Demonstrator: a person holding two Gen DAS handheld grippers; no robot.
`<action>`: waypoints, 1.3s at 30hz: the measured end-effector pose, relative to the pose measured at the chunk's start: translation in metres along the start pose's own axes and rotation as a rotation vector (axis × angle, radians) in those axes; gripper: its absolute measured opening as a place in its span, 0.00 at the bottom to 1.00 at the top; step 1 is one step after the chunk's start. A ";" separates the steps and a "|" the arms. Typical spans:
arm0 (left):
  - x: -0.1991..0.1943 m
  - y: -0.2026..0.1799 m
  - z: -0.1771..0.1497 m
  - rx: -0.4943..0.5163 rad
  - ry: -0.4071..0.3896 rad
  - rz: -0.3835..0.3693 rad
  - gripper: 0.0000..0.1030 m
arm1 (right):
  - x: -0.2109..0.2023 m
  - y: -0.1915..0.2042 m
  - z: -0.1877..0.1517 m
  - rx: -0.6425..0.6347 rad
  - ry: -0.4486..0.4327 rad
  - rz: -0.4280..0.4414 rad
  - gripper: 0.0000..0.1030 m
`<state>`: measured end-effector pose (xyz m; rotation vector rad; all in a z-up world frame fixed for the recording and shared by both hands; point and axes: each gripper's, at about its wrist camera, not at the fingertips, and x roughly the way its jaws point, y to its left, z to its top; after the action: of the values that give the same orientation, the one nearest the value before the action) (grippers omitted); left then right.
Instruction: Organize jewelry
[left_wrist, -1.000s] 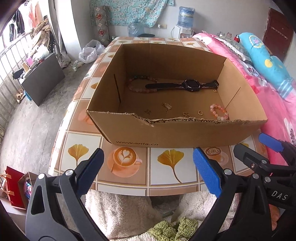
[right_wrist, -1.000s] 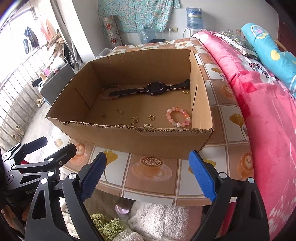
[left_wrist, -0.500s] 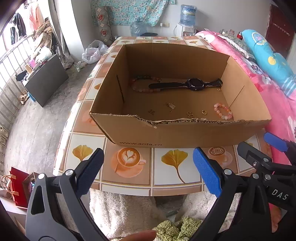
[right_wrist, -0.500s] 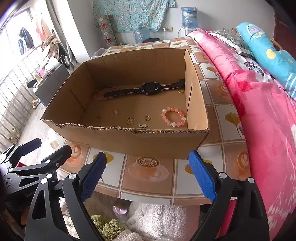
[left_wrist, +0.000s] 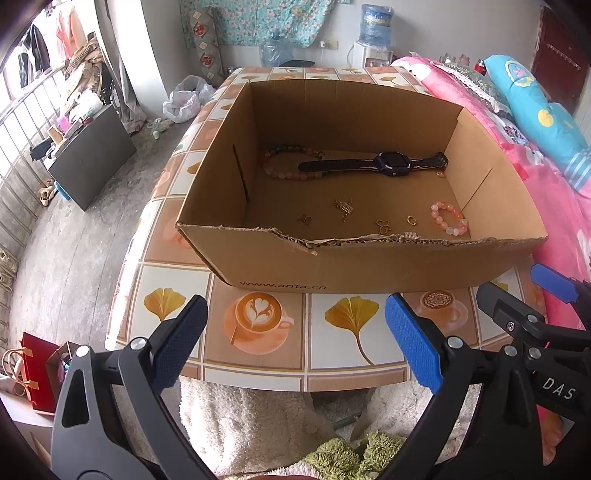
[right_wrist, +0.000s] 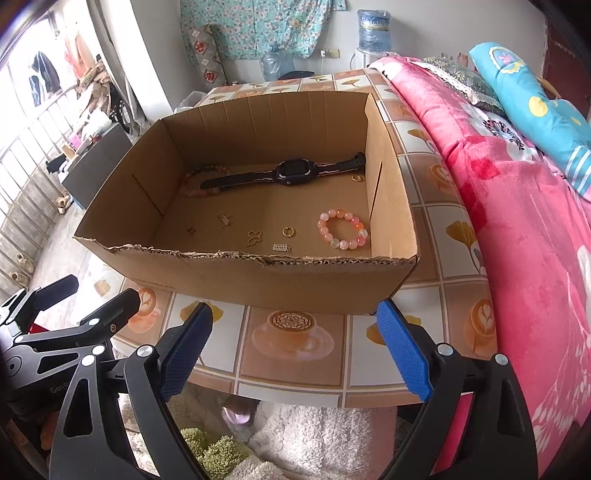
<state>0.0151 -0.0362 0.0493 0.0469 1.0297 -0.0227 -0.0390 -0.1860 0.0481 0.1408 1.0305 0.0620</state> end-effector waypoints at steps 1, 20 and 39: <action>0.001 0.000 0.000 0.000 0.003 0.001 0.90 | 0.001 0.000 0.000 -0.001 0.003 -0.002 0.85; 0.002 0.001 0.001 0.000 0.005 -0.003 0.90 | 0.001 0.000 0.000 -0.002 0.004 -0.008 0.85; 0.001 0.001 0.002 -0.001 0.003 -0.003 0.90 | 0.000 -0.001 0.001 0.002 0.008 -0.007 0.85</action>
<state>0.0173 -0.0356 0.0493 0.0444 1.0327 -0.0247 -0.0386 -0.1865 0.0484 0.1391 1.0390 0.0549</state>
